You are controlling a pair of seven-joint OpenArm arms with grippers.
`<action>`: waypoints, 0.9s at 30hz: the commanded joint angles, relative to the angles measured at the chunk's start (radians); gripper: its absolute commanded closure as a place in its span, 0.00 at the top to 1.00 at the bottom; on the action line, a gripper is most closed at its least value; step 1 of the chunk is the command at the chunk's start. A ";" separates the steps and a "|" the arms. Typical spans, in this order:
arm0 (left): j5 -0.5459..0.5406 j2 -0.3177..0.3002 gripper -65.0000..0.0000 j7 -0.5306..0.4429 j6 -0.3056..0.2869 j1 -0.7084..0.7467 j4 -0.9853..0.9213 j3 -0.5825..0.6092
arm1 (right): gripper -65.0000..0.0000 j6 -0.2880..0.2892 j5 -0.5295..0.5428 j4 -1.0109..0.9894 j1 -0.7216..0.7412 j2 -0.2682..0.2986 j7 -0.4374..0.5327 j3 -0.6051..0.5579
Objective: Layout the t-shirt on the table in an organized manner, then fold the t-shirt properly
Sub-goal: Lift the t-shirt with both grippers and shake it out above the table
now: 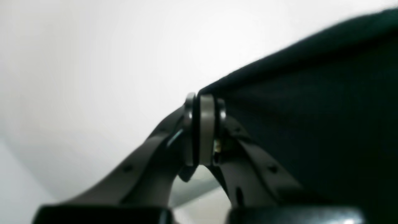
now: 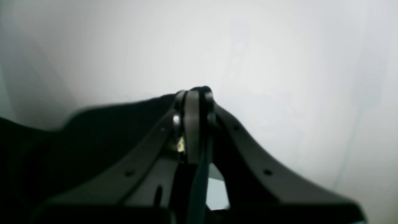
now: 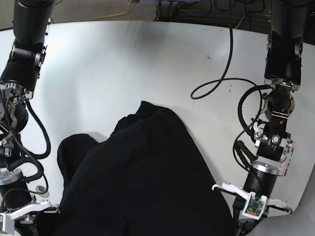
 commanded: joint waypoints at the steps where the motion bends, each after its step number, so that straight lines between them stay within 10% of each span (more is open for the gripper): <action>1: 0.001 -0.006 0.00 -0.001 0.013 -0.081 0.021 -0.018 | 0.00 -0.003 0.000 -0.020 0.088 0.014 0.044 0.004; 27: 0.001 -0.070 0.00 0.181 -0.064 -0.478 0.014 -0.024 | 0.00 -0.003 -0.002 -0.261 0.468 0.008 0.044 -0.188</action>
